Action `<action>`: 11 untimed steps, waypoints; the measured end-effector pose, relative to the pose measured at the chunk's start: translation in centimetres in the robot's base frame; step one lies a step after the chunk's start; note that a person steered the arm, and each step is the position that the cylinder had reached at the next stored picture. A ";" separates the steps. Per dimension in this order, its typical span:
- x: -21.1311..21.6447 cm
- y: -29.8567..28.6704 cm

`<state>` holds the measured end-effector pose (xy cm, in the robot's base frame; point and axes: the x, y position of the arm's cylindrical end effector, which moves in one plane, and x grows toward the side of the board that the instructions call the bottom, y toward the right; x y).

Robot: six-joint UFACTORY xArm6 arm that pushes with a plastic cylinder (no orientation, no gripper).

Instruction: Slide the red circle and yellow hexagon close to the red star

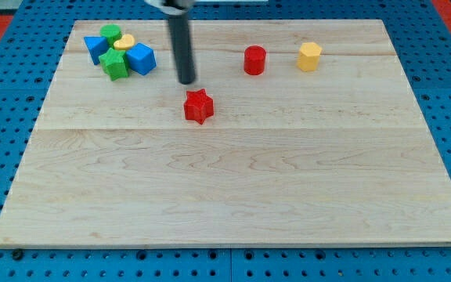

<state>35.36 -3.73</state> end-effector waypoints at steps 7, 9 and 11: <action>3.9 7.0; 1.1 20.0; -6.5 21.7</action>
<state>28.88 17.98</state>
